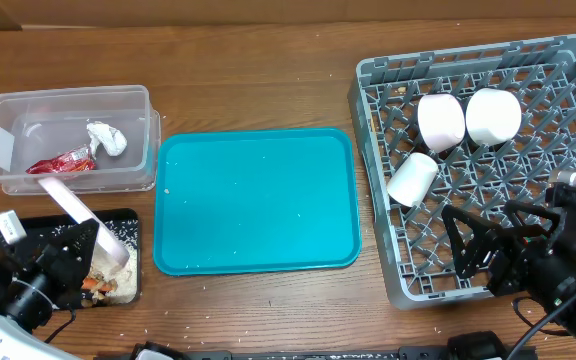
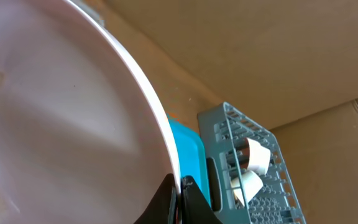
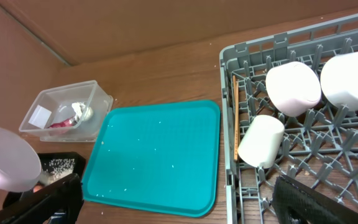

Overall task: Sort waste into correct bins and load items into the dishwasher
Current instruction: 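Tip the plate's rice and peanuts onto the black tray, then carry the white plate to the rack and stand it upright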

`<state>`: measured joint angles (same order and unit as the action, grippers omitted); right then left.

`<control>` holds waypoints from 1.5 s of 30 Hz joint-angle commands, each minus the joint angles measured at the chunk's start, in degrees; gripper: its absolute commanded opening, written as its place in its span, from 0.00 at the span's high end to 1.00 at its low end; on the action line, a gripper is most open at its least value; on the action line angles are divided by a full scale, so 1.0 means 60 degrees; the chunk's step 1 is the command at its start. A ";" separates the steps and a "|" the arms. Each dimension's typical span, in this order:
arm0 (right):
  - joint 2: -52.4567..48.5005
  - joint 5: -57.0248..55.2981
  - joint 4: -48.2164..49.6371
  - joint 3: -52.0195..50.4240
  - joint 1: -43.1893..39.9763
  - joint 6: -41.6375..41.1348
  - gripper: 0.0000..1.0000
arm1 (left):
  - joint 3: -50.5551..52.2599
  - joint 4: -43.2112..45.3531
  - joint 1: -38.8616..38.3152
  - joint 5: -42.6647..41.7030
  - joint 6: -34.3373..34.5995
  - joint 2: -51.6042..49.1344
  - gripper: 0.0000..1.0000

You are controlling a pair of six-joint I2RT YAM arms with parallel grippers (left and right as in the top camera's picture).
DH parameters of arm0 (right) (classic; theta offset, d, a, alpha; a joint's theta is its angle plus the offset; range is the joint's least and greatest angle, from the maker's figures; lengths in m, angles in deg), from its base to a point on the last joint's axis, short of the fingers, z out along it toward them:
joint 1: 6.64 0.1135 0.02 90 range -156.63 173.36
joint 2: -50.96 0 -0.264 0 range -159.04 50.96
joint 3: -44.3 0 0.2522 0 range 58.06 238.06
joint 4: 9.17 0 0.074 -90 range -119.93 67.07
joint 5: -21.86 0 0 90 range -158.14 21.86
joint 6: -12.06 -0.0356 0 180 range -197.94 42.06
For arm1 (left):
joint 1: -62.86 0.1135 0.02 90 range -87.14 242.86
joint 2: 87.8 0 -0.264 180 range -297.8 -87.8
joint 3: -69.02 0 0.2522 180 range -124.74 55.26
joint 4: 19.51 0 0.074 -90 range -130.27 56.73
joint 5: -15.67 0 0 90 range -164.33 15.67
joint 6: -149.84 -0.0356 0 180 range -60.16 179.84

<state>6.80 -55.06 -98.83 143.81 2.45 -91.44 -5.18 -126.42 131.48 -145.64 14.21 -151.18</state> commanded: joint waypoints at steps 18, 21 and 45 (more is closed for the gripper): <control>-0.0007 -0.0018 0.0047 0.0015 0.0025 0.0004 0.00 | 0.0040 0.0106 -0.0641 -0.0506 -0.0841 0.0135 0.96; -0.0007 -0.0018 0.0047 0.0015 0.0025 0.0004 0.00 | 0.0040 0.0393 -0.1574 -0.0270 -0.0816 0.0135 0.96; -0.0007 -0.0018 0.0047 0.0015 0.0029 0.0004 0.00 | 0.0029 0.8440 -1.5333 1.1635 1.0167 -0.2200 0.96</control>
<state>6.80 -55.04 -98.85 143.81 2.47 -91.44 -4.81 -77.13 43.66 -86.06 68.22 -160.60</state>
